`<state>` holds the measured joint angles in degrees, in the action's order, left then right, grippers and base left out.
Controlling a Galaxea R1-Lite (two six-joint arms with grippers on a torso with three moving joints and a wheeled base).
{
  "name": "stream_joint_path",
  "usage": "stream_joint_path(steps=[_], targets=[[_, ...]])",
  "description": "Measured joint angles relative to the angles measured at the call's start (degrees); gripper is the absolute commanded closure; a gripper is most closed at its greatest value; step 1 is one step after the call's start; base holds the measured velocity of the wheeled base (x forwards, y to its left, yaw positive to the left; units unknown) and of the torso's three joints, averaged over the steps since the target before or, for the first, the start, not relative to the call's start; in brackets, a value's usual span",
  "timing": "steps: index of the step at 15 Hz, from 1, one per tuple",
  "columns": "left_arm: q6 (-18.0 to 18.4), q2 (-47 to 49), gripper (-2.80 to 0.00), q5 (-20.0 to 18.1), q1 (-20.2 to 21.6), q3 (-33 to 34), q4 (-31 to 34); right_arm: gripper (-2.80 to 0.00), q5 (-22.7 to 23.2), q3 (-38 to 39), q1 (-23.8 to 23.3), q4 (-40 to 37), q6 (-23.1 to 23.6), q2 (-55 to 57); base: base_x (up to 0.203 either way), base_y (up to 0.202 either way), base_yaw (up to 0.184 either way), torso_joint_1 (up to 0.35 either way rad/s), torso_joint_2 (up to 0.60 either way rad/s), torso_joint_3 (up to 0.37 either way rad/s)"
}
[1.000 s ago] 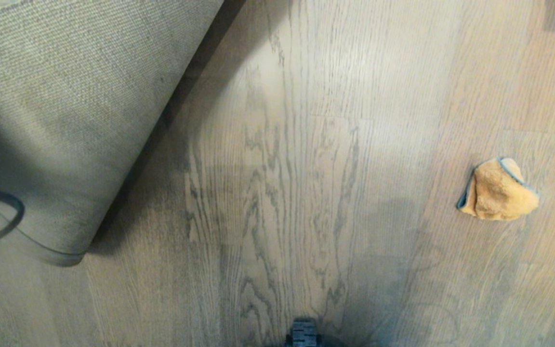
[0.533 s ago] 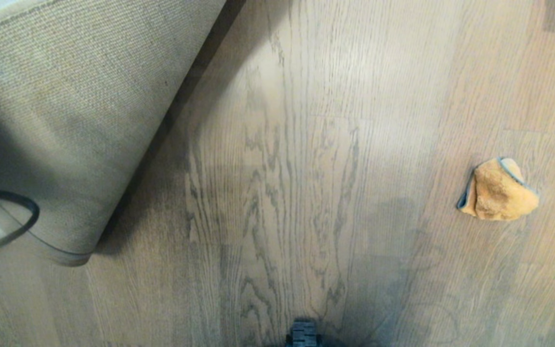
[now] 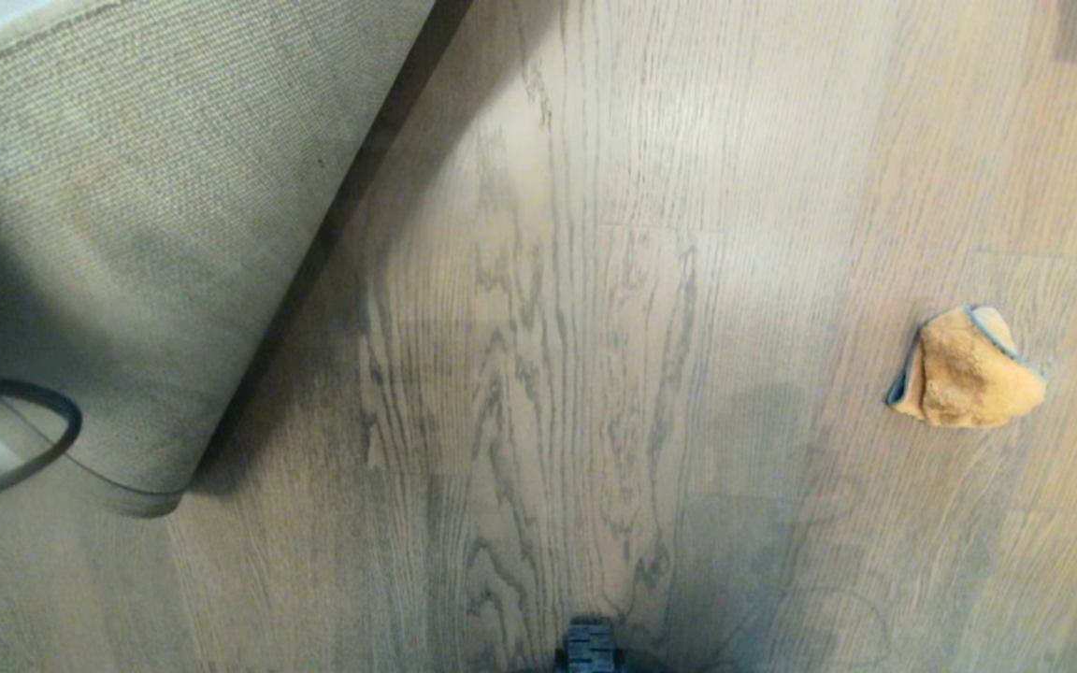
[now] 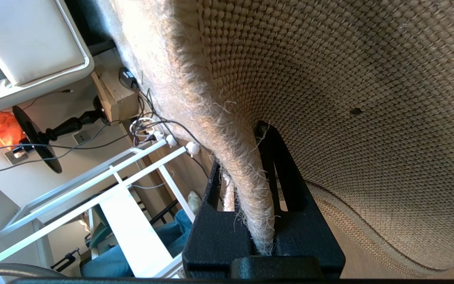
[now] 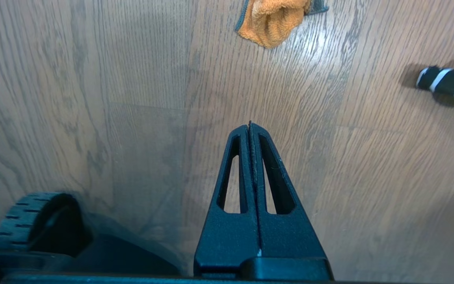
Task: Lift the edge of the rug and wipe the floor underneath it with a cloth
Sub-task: Pick up the rag
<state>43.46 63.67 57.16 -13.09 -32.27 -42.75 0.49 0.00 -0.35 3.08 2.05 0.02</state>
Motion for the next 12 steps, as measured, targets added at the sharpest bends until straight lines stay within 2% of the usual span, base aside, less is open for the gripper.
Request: stream_joint_path(steps=[5, 12], targets=[[-0.11, 0.66, 0.0, 0.0, 0.01, -0.08, -0.03, 0.0, 1.82, -2.33, 0.0, -0.94, 1.56, 1.41, 0.0, 0.0, 0.0, 0.0, 0.0, 0.0], [-0.21, 2.52, 0.0, -0.02, 0.13, -1.25, -0.13, 0.0, 2.1, -10.7, 0.51, -0.2, 1.87, 14.78, 0.0, 0.0, 0.0, 0.0, 0.0, 0.0]])
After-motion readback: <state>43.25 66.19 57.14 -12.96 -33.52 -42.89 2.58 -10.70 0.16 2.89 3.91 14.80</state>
